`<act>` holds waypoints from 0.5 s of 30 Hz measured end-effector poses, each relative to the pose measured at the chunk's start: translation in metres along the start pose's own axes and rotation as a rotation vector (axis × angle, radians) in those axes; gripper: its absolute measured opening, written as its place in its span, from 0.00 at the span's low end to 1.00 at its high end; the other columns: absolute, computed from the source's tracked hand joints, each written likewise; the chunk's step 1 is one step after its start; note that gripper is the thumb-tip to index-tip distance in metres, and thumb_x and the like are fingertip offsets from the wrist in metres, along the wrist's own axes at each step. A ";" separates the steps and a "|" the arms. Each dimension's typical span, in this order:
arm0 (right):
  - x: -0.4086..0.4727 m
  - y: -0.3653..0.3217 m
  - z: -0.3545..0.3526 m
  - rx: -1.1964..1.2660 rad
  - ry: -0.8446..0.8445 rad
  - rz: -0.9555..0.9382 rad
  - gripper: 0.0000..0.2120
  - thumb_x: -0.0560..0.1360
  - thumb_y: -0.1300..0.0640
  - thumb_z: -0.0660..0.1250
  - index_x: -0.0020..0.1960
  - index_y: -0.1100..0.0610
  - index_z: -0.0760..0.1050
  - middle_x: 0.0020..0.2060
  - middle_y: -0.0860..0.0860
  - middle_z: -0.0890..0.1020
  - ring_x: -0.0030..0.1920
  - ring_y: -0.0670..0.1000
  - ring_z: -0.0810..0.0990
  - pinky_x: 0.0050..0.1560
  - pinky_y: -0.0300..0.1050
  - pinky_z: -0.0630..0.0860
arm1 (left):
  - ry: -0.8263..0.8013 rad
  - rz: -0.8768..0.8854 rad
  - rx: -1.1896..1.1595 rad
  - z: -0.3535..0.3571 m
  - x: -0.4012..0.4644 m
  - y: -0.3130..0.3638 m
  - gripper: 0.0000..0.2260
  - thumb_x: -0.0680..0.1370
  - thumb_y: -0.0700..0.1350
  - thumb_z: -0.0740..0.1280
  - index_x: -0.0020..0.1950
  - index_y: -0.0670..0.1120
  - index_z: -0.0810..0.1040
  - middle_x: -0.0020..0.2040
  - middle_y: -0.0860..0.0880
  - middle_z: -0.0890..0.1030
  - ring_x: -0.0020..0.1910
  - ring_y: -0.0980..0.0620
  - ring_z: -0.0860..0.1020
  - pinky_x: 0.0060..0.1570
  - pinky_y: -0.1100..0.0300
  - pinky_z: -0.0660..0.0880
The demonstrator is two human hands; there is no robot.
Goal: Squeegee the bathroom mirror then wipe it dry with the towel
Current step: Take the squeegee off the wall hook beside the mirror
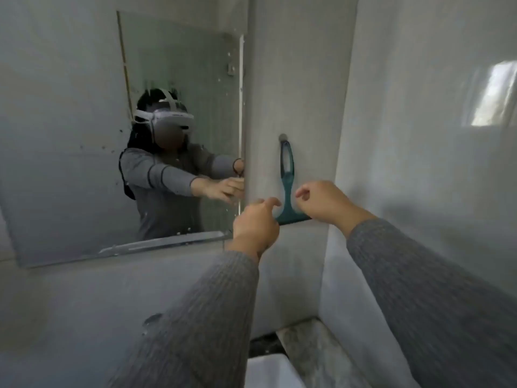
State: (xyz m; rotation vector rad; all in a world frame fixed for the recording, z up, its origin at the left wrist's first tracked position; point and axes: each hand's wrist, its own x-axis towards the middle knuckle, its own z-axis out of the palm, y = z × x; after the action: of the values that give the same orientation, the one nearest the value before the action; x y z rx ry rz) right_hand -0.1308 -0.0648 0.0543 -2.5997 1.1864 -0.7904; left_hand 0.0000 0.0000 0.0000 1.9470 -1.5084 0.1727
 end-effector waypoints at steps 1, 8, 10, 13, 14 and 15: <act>0.011 0.001 0.002 0.056 0.040 0.002 0.14 0.77 0.58 0.63 0.60 0.57 0.78 0.58 0.55 0.81 0.56 0.56 0.79 0.59 0.47 0.75 | 0.042 -0.008 0.008 0.006 0.003 0.001 0.21 0.76 0.41 0.62 0.68 0.55 0.67 0.62 0.48 0.75 0.58 0.46 0.75 0.54 0.47 0.75; 0.083 -0.002 0.023 0.354 0.282 -0.076 0.32 0.73 0.53 0.71 0.72 0.48 0.59 0.60 0.56 0.73 0.58 0.56 0.75 0.52 0.44 0.70 | 0.420 -0.039 -0.113 0.069 0.033 0.003 0.27 0.77 0.44 0.66 0.74 0.54 0.62 0.58 0.48 0.76 0.54 0.46 0.76 0.44 0.49 0.77; 0.095 -0.004 0.029 0.381 0.369 -0.096 0.31 0.72 0.53 0.72 0.70 0.48 0.61 0.59 0.55 0.75 0.56 0.56 0.76 0.50 0.45 0.72 | 0.455 -0.070 -0.139 0.085 0.039 0.005 0.27 0.76 0.45 0.66 0.74 0.54 0.63 0.58 0.49 0.77 0.54 0.47 0.76 0.42 0.49 0.77; 0.102 -0.004 0.037 0.387 0.475 -0.130 0.28 0.73 0.56 0.71 0.68 0.47 0.63 0.57 0.53 0.78 0.53 0.55 0.79 0.49 0.46 0.76 | 0.513 -0.112 -0.167 0.101 0.046 0.006 0.26 0.76 0.46 0.66 0.73 0.53 0.64 0.56 0.50 0.79 0.52 0.49 0.76 0.41 0.50 0.77; 0.103 -0.003 0.038 0.385 0.493 -0.137 0.26 0.73 0.57 0.70 0.67 0.47 0.63 0.55 0.53 0.78 0.51 0.55 0.79 0.47 0.45 0.76 | 0.529 -0.123 -0.173 0.104 0.047 0.008 0.26 0.76 0.46 0.66 0.73 0.53 0.65 0.55 0.50 0.79 0.51 0.49 0.77 0.41 0.51 0.77; 0.103 -0.002 0.038 0.385 0.501 -0.141 0.26 0.73 0.57 0.70 0.66 0.48 0.64 0.54 0.53 0.79 0.49 0.54 0.79 0.44 0.45 0.75 | 0.544 -0.130 -0.178 0.105 0.047 0.009 0.25 0.76 0.46 0.67 0.73 0.53 0.65 0.54 0.50 0.80 0.50 0.50 0.77 0.41 0.51 0.77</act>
State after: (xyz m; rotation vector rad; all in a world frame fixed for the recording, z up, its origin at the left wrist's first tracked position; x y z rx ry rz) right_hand -0.0532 -0.1419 0.0635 -2.2450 0.8382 -1.5912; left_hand -0.0222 -0.0992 -0.0551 1.6706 -1.0023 0.4548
